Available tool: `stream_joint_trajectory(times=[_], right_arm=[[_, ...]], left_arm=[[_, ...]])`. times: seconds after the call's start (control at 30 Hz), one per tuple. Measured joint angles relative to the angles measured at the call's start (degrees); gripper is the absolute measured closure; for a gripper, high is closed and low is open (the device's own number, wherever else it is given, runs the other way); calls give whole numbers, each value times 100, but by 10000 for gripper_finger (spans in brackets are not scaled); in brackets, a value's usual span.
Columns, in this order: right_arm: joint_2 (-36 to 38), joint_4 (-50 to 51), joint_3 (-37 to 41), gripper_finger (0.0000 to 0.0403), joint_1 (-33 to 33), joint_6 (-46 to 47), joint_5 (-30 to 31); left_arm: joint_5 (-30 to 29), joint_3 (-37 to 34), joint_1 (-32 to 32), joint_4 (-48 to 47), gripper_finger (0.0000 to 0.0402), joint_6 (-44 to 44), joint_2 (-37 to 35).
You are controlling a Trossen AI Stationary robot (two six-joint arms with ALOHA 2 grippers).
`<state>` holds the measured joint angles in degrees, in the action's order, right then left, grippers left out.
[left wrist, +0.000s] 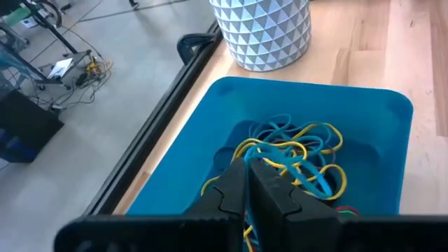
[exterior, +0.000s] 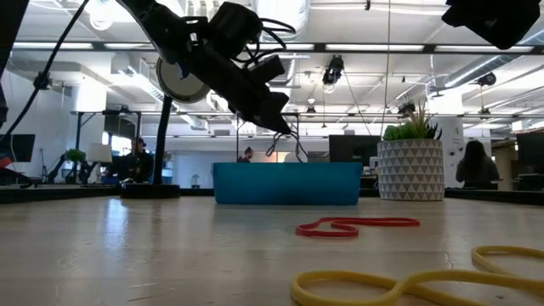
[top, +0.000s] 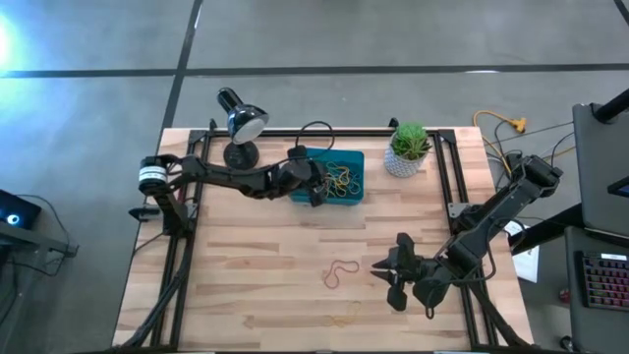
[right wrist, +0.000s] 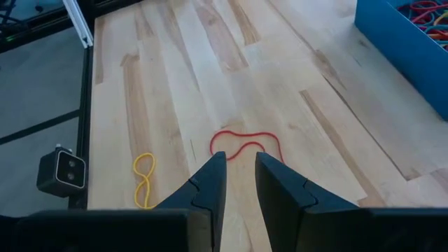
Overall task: Pick and place rubber bands into bin
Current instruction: Put the blue rubber band into the blue bin, then put the red rubber band into the blue bin
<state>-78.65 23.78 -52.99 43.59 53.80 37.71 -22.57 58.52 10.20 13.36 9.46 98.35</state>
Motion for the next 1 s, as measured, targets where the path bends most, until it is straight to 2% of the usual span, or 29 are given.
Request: stream_joint_trajectory(times=[0.37, 0.47, 0.8, 1.0], right_arm=[[0, -45, 0, 335, 0, 26, 1], [0, -58, 0, 335, 0, 26, 2], [0, -62, 0, 335, 0, 26, 1], [0, -60, 0, 335, 0, 24, 129]], left_arm=[[199, -83, 78, -196, 402, 17, 0], [405, -83, 85, -207, 399, 19, 0], [402, -74, 107, -242, 309, 3, -4], [392, -70, 94, -240, 292, -2, -9]])
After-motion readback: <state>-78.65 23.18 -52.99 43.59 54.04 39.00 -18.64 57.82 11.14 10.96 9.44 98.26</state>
